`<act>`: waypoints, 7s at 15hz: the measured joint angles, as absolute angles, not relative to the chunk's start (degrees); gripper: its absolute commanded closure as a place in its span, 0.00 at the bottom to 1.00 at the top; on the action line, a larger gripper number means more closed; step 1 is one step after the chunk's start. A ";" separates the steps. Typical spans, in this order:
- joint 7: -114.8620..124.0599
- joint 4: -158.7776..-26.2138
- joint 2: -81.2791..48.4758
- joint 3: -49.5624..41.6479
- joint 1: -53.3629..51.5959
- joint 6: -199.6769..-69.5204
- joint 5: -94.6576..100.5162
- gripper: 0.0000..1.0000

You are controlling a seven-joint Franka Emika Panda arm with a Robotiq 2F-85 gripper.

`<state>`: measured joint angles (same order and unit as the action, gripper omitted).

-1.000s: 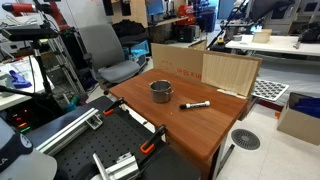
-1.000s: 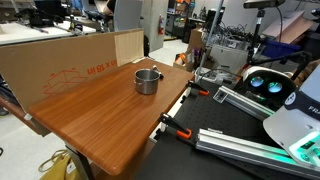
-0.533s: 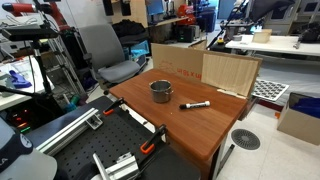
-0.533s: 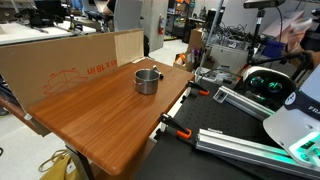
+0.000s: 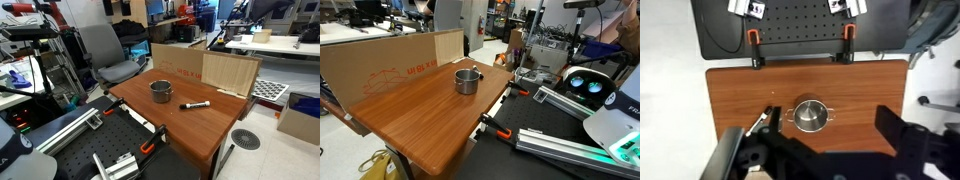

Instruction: Pick up the marker and put it in the cup

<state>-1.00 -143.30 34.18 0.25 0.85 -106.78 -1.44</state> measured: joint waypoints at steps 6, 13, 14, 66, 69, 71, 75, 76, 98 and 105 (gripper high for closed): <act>-0.50 -143.31 33.61 -0.10 1.15 -107.11 -1.53 0.00; -0.44 -142.90 24.07 -3.66 2.43 -112.88 -1.66 0.00; -0.44 -142.68 22.04 -3.90 2.71 -114.25 -1.66 0.00; 19.19 -99.51 -42.20 -9.57 5.10 -128.04 -6.01 0.94; 18.29 -99.51 -42.12 -9.56 5.10 -128.05 -5.99 0.94; 16.95 -99.65 -41.80 -9.28 5.09 -128.21 -5.99 0.94; 12.91 -103.98 -38.18 -8.39 4.65 -130.78 -5.12 0.94; 12.11 -105.88 -36.60 -8.36 4.40 -131.94 -4.65 0.94; 6.41 -143.72 1.00 -0.86 0.92 -153.24 -3.81 0.94; 7.92 -147.63 5.46 1.49 -0.34 -154.54 -3.44 0.94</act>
<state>7.92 -147.63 5.46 1.49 -0.34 -154.54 -3.44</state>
